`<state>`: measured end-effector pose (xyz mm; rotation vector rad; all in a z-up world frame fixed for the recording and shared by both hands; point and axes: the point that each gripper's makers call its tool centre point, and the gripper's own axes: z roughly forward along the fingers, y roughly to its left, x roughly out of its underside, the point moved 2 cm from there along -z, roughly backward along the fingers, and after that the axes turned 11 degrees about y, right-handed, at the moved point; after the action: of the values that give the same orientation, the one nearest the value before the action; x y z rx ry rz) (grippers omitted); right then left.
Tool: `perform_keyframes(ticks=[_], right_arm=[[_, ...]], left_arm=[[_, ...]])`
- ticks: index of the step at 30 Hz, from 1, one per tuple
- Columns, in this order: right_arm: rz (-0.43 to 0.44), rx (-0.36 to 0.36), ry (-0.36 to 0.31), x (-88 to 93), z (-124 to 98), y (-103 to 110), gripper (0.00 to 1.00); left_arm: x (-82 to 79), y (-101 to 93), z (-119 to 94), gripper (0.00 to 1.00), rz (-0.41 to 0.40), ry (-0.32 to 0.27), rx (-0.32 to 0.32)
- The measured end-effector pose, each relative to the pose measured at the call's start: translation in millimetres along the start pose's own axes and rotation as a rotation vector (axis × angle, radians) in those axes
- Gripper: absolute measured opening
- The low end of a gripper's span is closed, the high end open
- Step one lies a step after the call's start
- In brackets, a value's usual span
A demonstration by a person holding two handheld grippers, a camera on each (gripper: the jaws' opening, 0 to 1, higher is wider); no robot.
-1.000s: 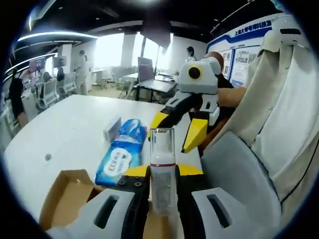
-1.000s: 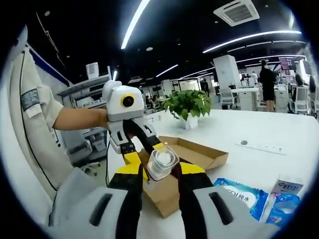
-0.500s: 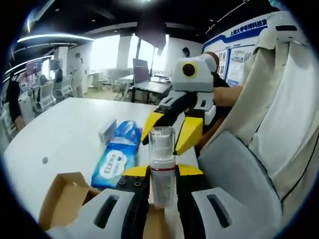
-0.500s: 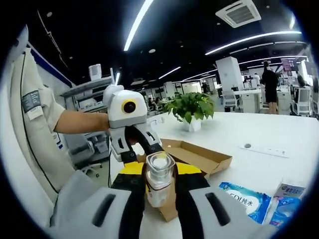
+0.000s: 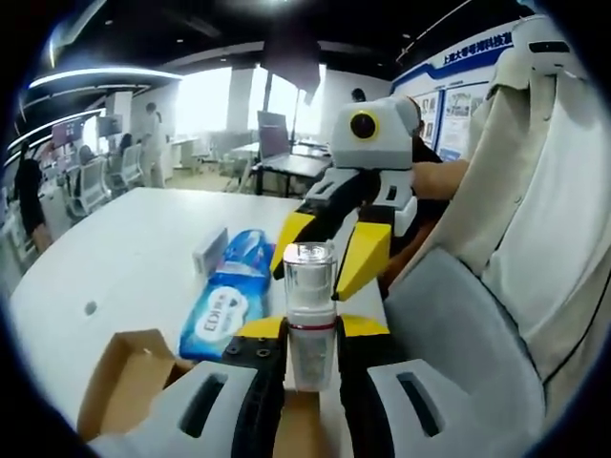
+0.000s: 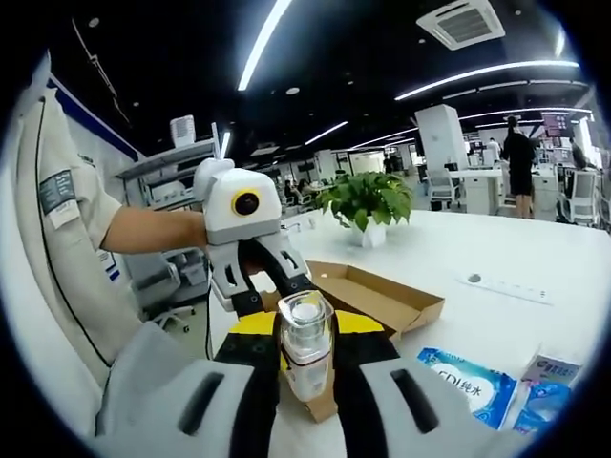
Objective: Operate the shoe box by opening the lid, removing the specified soft item, and placing it in the target area until the item is outside and the box remains undamaged.
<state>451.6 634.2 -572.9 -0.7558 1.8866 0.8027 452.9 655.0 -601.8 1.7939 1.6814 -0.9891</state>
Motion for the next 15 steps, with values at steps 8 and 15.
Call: perform_keyframes(ticks=[8, 15], right_arm=[[-0.018, -0.005, 0.010, -2.9, 3, -8, 0.17], [-0.045, 0.004, 0.022, -6.7, 3, -22, 0.17]], left_arm=[[6.4, 8.3, -1, 0.28, 0.011, 0.022, -0.040], [11.6, 17.3, -13, 0.36, -0.015, 0.011, -0.097]])
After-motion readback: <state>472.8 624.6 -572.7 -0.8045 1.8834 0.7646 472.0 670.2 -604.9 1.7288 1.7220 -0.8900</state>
